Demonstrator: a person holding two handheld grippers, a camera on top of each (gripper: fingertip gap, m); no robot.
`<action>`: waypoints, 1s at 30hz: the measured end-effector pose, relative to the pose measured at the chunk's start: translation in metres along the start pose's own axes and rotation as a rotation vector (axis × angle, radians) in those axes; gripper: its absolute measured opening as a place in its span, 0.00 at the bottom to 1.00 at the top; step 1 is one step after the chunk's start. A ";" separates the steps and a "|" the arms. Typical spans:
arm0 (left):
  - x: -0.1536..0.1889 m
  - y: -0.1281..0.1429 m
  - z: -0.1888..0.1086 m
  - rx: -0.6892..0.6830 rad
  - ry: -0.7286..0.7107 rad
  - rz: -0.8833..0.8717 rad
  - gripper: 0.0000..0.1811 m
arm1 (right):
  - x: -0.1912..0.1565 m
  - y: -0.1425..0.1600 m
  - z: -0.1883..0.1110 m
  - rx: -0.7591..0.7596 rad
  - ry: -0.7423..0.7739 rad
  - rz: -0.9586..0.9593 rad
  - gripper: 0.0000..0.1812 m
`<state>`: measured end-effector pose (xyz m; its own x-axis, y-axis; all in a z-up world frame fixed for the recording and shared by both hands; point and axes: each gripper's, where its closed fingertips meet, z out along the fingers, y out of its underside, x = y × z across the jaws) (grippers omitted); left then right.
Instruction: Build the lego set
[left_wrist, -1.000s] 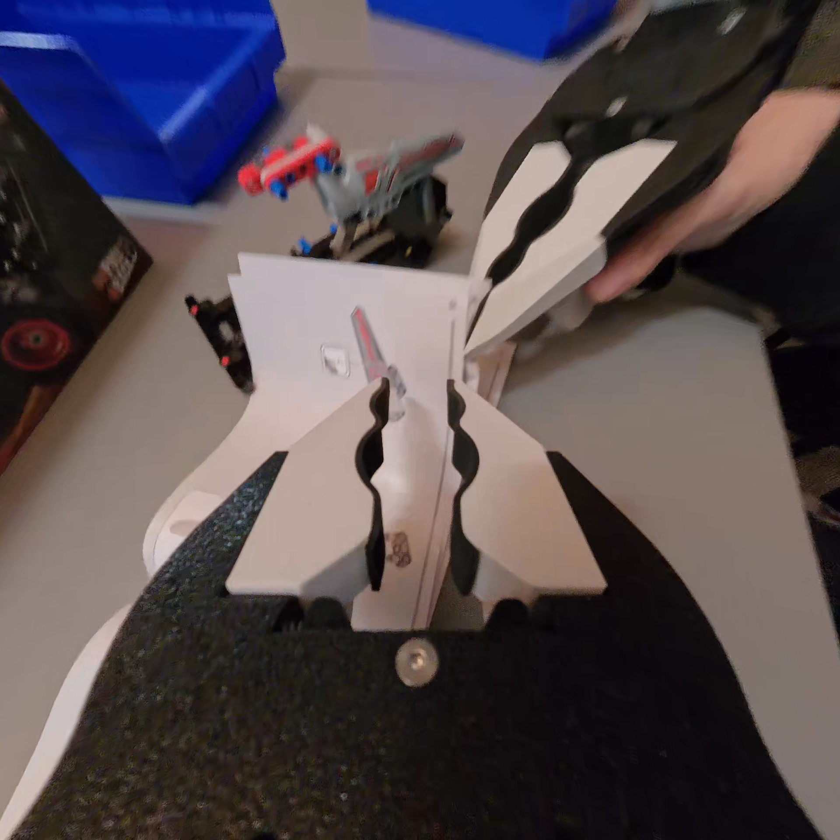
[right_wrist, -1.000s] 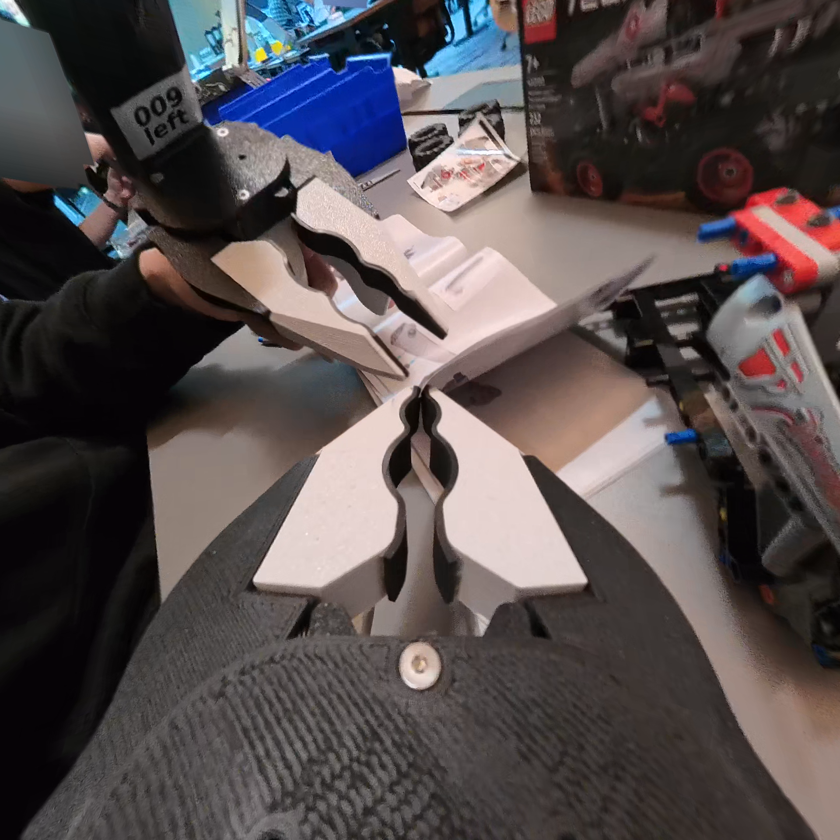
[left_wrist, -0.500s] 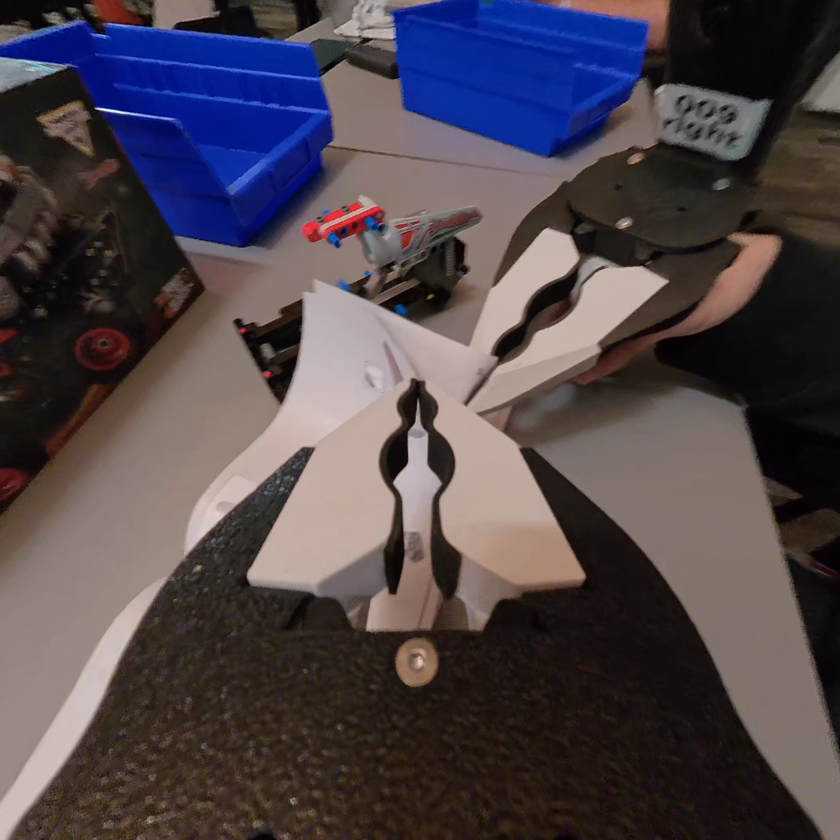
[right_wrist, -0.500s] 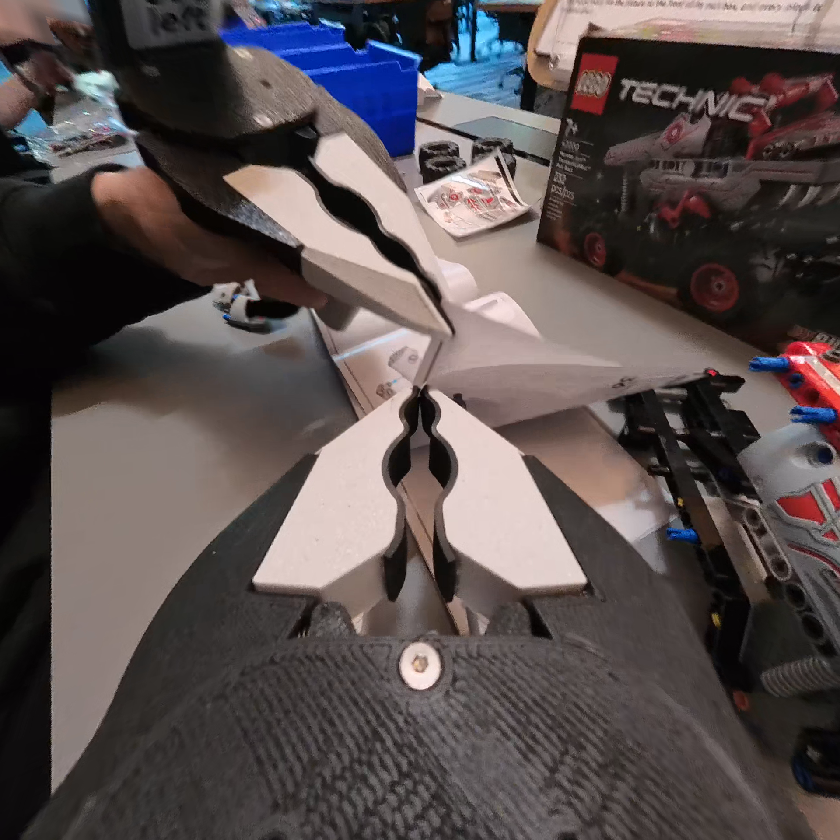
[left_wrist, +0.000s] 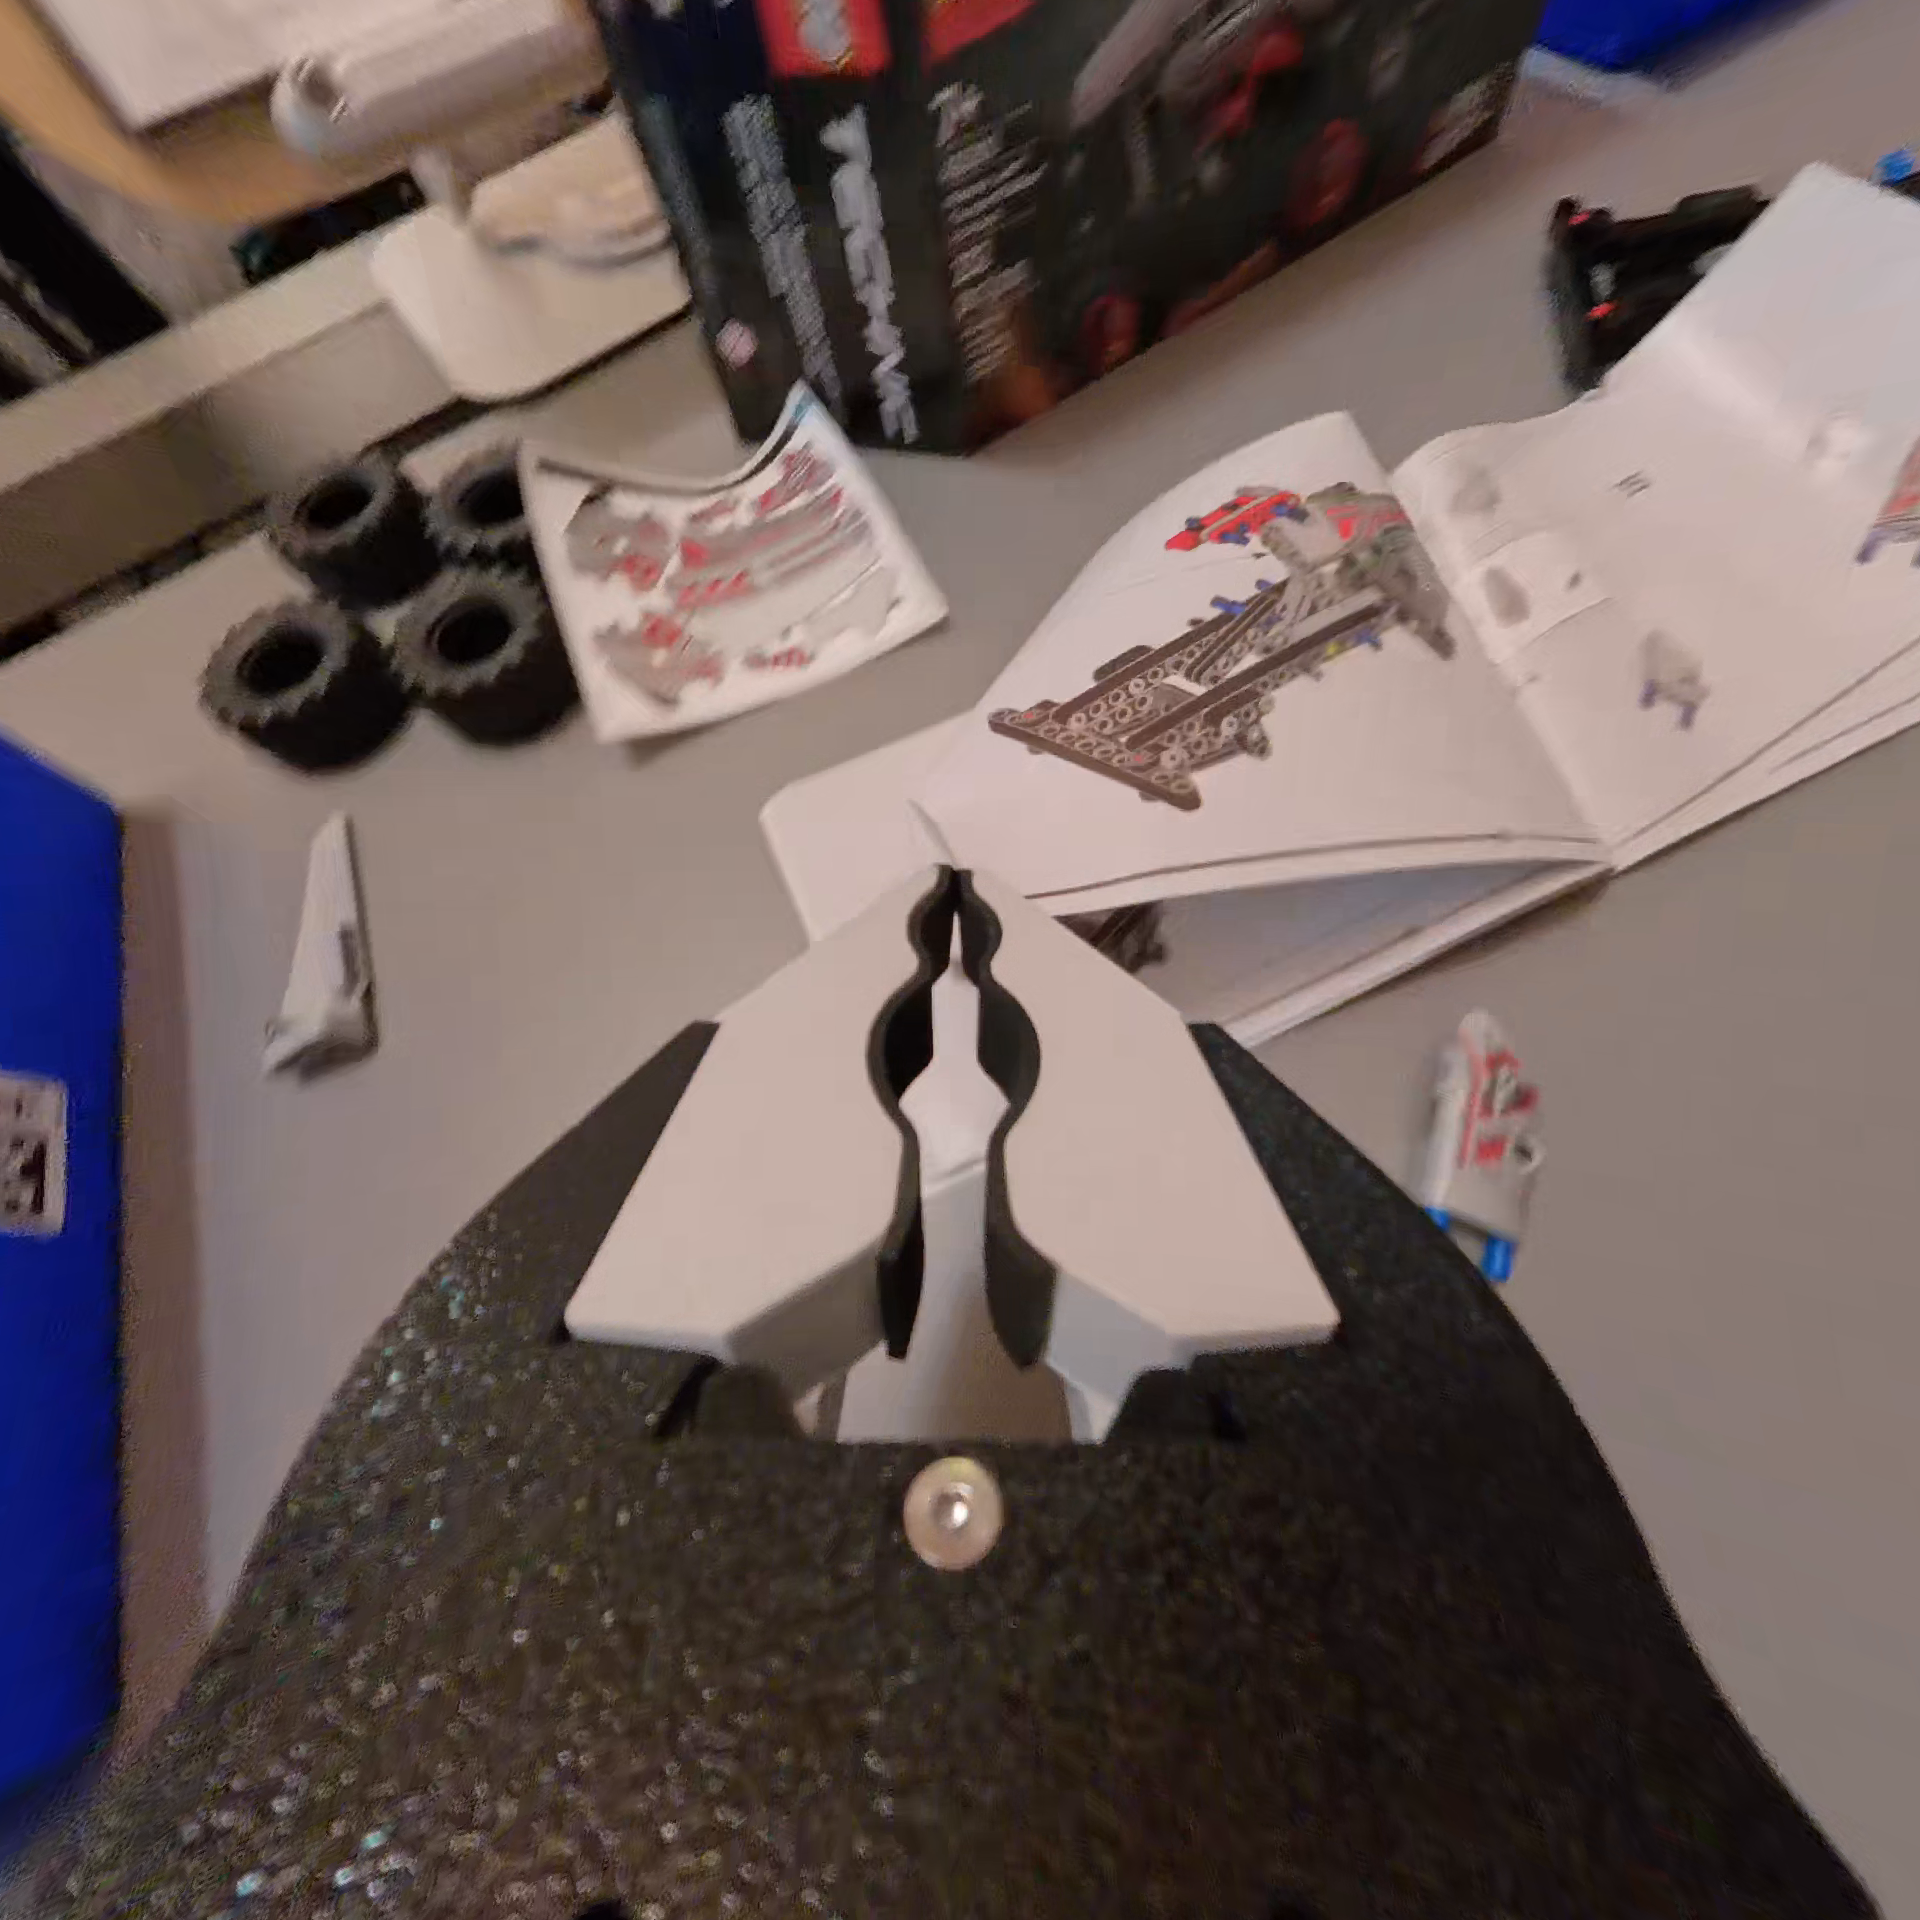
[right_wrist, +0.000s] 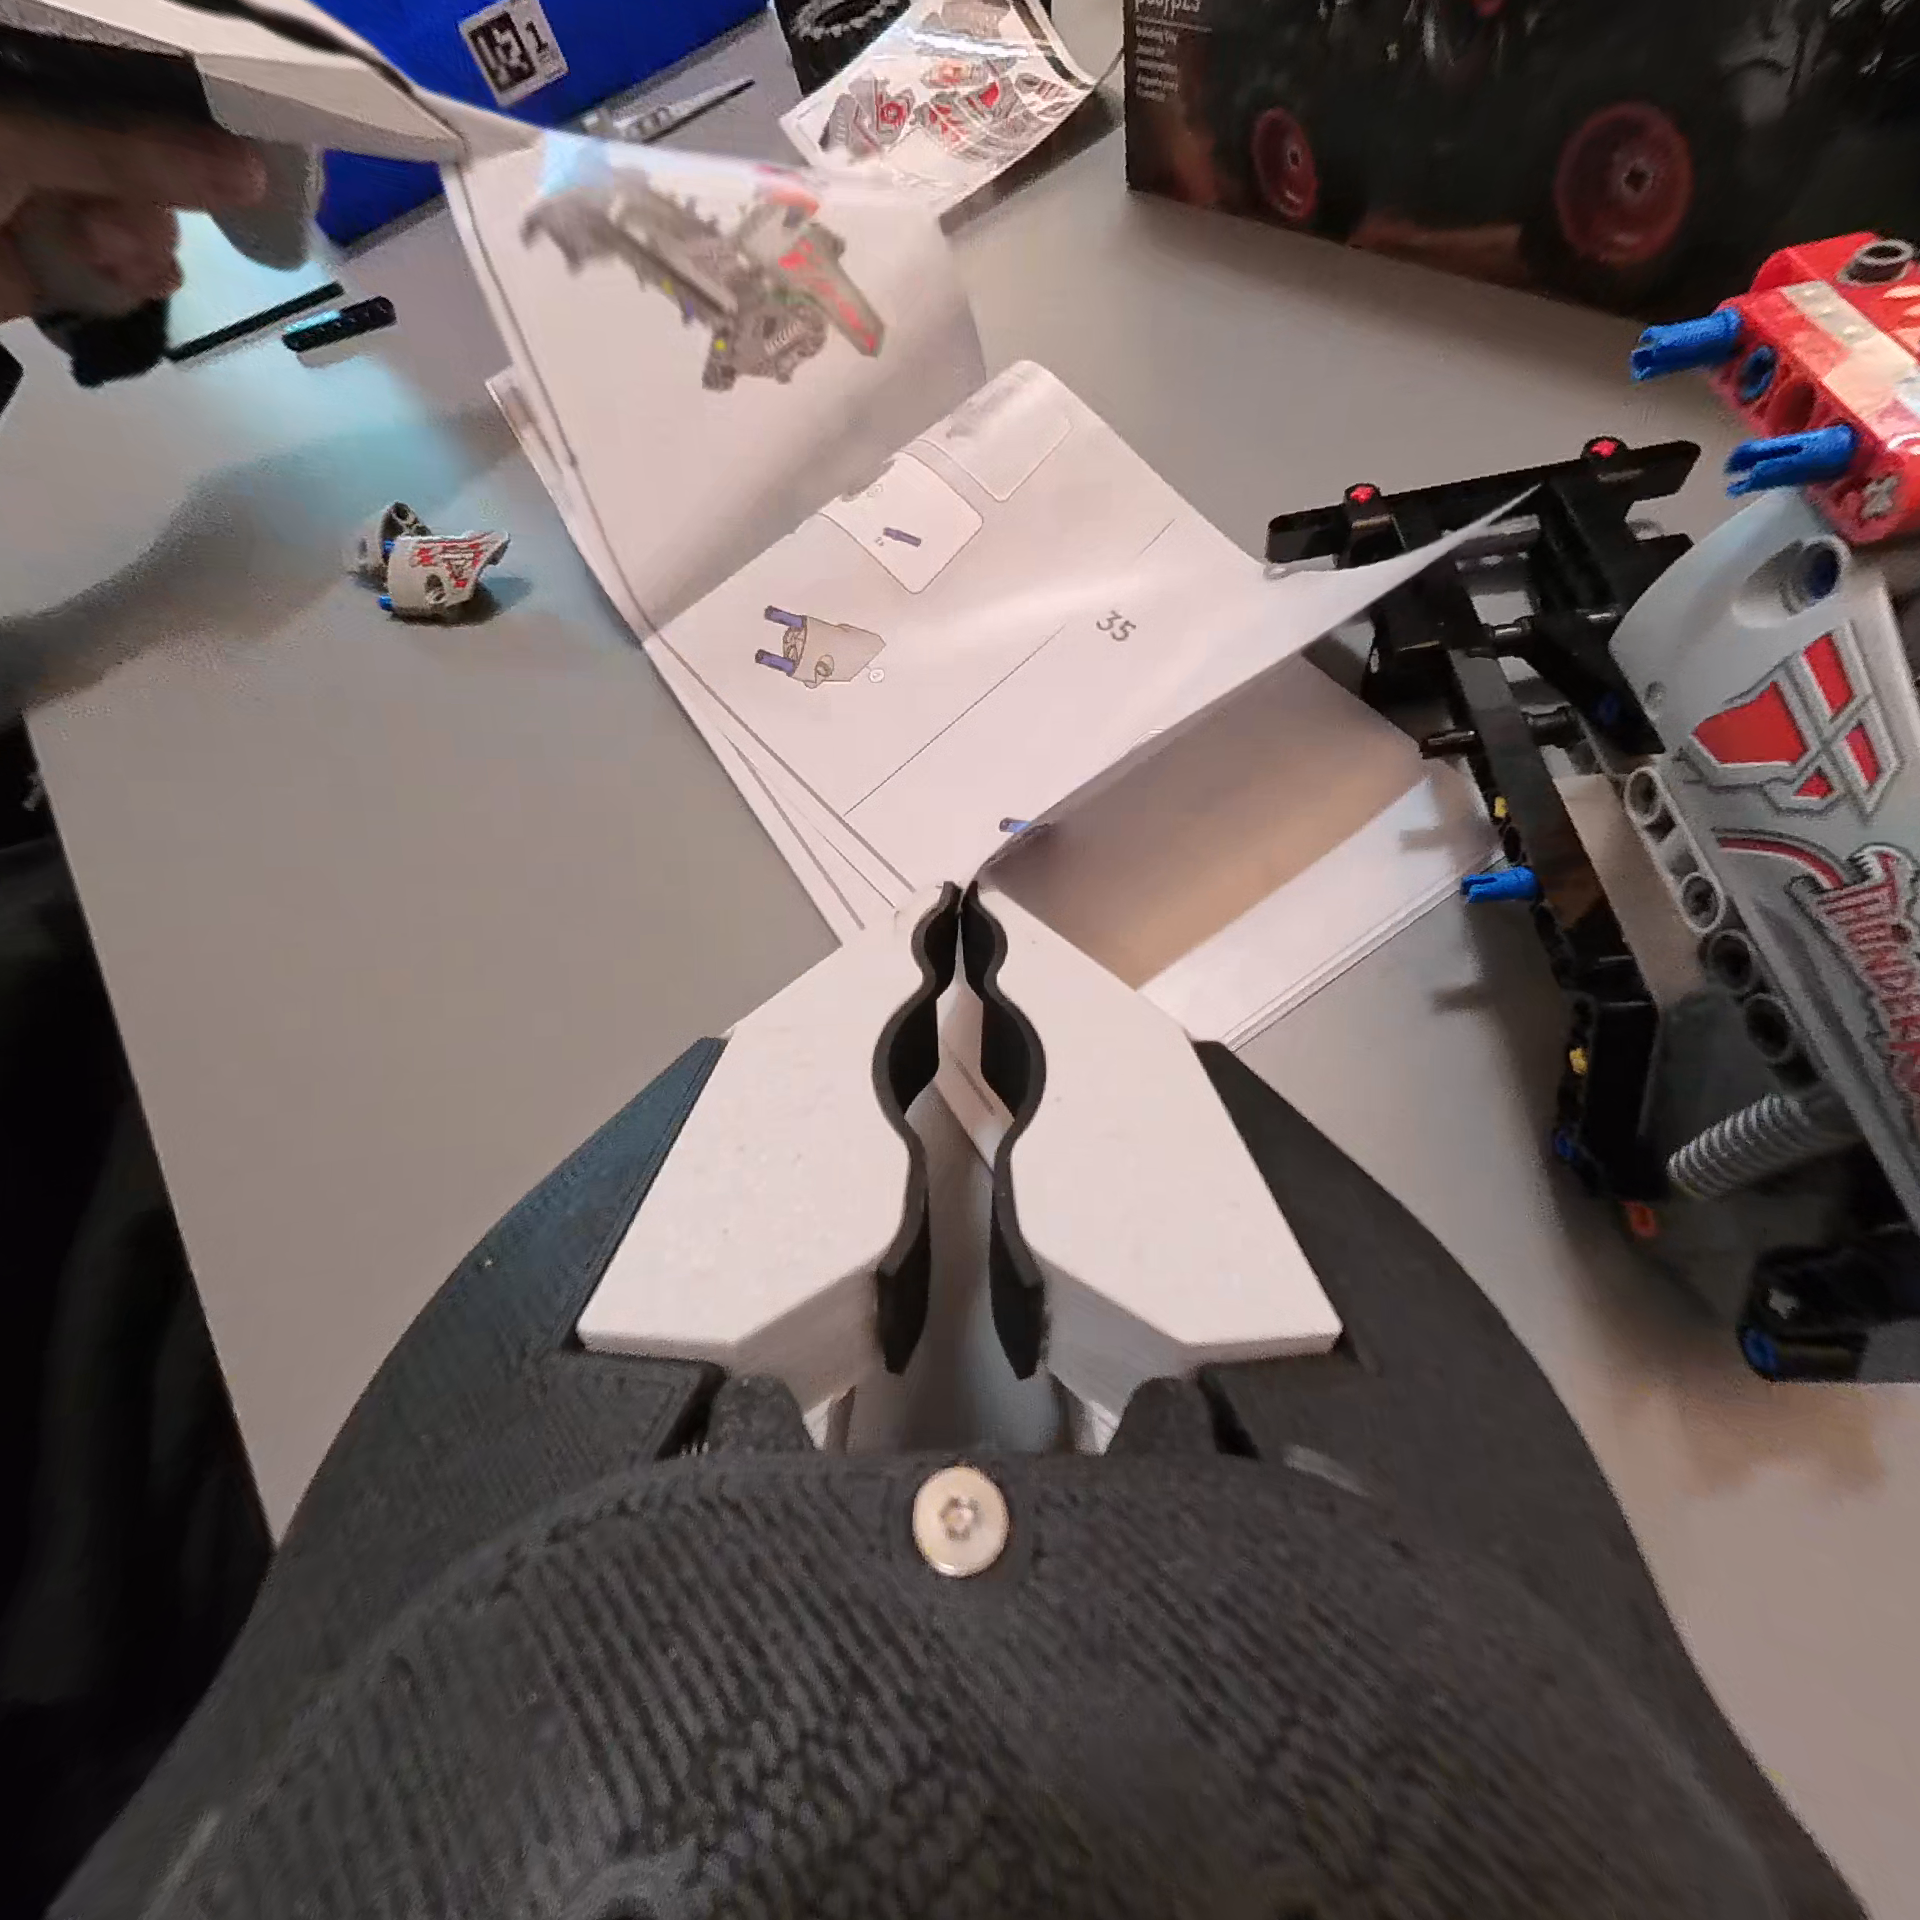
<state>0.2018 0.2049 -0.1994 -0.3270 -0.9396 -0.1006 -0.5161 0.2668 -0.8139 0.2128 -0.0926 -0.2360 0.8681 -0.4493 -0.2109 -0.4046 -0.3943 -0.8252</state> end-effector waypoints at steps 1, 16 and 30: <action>-0.005 0.010 -0.004 -0.013 0.008 -0.026 0.00 | -0.001 0.000 0.000 -0.002 -0.009 0.000 0.00; -0.001 0.019 -0.003 -0.084 0.096 0.023 0.10 | -0.004 0.012 -0.005 -0.034 -0.052 0.095 0.00; 0.022 0.048 0.042 -0.184 0.245 0.262 0.00 | -0.008 0.020 -0.007 -0.040 -0.018 0.183 0.00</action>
<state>0.2031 0.1881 -0.2648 -0.6340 -0.7618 -0.1332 -0.5160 0.5451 -0.6608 0.1961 -0.1029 -0.2470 0.7839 -0.5020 -0.3654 -0.5670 -0.3389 -0.7508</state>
